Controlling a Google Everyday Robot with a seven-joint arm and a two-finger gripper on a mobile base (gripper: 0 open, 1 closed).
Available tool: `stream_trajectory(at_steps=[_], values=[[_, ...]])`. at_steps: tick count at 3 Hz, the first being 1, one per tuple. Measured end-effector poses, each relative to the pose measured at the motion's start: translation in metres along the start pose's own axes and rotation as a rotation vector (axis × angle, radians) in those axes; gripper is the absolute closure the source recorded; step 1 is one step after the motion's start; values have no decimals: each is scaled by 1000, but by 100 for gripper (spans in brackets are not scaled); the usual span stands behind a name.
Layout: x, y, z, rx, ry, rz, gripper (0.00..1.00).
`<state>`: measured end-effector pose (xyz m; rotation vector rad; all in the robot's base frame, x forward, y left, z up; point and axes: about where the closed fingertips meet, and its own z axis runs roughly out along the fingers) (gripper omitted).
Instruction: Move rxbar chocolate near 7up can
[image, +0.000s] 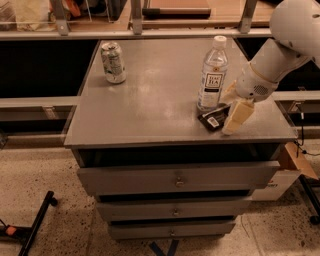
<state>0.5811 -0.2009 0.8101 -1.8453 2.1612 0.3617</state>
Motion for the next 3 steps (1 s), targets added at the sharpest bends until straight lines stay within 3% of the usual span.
stream_trajectory(at_steps=[2, 3], values=[[-3, 1, -9, 0, -2, 1, 87], [-3, 1, -10, 0, -2, 1, 100]])
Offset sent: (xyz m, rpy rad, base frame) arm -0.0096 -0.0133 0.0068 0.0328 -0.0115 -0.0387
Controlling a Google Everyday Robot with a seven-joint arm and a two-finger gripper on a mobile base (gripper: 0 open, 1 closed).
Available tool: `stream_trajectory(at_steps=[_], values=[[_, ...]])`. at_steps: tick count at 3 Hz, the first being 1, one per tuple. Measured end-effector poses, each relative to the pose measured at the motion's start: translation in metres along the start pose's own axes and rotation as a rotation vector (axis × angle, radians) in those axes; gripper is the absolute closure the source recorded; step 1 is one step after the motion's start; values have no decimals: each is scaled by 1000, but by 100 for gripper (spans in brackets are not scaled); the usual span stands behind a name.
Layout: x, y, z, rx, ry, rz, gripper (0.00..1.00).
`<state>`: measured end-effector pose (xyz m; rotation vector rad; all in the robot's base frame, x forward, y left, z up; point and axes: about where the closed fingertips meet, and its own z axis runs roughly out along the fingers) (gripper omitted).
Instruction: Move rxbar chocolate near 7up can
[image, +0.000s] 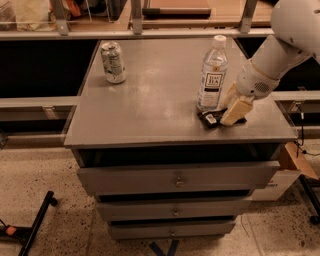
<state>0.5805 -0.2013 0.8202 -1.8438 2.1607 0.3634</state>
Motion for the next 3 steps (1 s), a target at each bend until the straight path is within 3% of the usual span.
stream_trajectory(at_steps=[1, 3], values=[[15, 8, -16, 31, -23, 52, 100], [24, 22, -84, 159, -111, 125, 100]])
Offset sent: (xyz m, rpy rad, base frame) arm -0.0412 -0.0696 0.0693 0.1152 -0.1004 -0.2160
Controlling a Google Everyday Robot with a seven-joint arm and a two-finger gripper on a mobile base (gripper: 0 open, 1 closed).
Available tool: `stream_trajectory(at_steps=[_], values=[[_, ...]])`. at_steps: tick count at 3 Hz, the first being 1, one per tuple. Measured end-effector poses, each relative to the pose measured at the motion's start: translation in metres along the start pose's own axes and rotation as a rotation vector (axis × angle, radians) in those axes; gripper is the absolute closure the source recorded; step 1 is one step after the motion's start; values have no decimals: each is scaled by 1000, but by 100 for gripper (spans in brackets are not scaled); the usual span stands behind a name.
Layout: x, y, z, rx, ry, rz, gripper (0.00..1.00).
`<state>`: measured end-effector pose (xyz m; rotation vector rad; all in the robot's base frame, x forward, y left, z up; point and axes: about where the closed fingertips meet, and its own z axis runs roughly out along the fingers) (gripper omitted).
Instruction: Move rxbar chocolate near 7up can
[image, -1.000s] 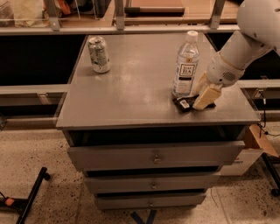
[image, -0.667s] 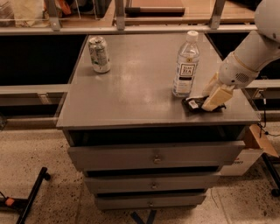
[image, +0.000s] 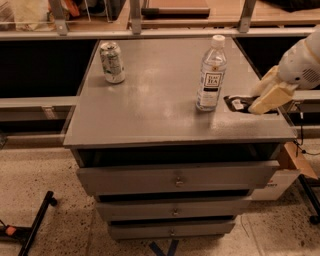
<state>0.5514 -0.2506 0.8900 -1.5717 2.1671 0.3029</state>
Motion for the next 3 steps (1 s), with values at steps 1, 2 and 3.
stream_trajectory(at_steps=[1, 2, 3], values=[[-20, -9, -38, 90, -20, -15, 100], [-43, -27, -74, 215, -37, -39, 100], [-71, -48, -101, 329, -57, -89, 100]])
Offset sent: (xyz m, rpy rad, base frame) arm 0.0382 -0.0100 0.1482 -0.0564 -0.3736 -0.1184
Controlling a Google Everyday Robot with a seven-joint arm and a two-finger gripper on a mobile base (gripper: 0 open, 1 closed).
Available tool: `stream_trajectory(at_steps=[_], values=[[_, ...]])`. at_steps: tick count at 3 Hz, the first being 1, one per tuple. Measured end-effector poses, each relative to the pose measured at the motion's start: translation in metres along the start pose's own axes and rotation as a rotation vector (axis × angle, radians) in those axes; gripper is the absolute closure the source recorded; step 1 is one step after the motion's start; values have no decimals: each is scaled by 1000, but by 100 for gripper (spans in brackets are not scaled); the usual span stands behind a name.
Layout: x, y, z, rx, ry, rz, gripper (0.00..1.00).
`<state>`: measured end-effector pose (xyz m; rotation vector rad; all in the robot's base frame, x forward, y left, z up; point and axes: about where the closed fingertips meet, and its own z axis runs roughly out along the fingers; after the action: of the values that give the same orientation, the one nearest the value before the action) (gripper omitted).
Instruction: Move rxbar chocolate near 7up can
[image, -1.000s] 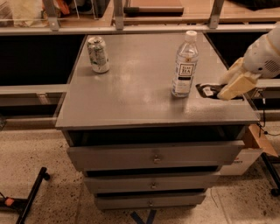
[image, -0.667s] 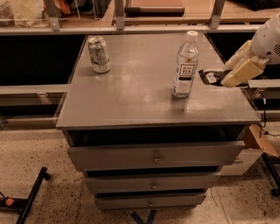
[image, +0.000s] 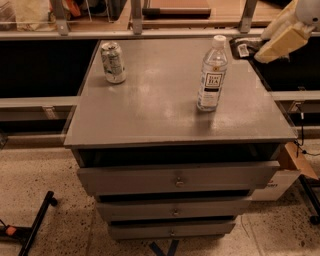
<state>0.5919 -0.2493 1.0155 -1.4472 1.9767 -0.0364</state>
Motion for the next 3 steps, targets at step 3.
stream_trajectory(at_steps=[3], values=[[-85, -65, -8, 224, 6, -161, 100]])
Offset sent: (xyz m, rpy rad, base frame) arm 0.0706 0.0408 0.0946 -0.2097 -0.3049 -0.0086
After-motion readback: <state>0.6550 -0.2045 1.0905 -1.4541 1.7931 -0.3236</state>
